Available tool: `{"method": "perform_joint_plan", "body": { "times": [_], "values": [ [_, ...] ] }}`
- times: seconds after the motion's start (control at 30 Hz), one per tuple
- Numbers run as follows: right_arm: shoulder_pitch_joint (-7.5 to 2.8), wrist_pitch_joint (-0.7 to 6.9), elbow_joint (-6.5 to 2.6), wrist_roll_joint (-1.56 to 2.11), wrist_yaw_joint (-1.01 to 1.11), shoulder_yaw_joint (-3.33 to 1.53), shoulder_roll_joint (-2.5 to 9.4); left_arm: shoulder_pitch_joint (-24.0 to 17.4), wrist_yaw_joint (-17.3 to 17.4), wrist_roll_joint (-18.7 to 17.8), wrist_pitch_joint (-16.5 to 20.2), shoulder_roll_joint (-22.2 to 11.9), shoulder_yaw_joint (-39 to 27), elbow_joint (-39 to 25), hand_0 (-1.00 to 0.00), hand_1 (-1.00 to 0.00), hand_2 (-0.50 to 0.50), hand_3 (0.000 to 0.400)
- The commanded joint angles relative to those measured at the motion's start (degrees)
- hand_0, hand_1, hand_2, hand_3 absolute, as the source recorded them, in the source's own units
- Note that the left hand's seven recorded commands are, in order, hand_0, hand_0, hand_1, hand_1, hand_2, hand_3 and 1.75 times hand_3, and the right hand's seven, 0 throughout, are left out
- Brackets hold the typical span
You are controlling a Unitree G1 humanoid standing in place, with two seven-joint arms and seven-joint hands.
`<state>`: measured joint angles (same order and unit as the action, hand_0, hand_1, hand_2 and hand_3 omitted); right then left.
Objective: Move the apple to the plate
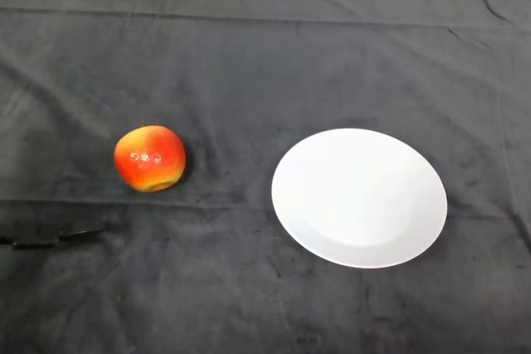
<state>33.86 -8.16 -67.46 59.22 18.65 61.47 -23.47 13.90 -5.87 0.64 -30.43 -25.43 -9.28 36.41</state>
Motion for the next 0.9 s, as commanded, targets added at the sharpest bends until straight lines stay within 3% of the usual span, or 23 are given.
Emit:
{"method": "perform_joint_plan", "body": {
  "times": [0.03, 0.33, 0.9],
  "values": [
    [-0.38, -0.09, 0.58, -0.27, -0.01, 0.46, -1.98, 0.03, -0.87, 1.73, 1.21, 0.40, 1.30, -3.38, 0.00, 0.00, 0.00, 0.000],
    [-0.47, -0.03, 0.87, -0.32, -0.19, 0.37, -1.87, 2.28, -1.17, 4.19, 4.46, 2.41, 5.58, -4.84, 0.00, 0.00, 0.00, 0.000],
    [-0.54, 0.02, 1.09, -0.34, -0.38, 0.30, -1.80, 11.46, -2.60, 7.28, 5.52, 6.14, 12.99, 5.66, 0.00, 0.00, 0.00, 0.000]
  ]
}}
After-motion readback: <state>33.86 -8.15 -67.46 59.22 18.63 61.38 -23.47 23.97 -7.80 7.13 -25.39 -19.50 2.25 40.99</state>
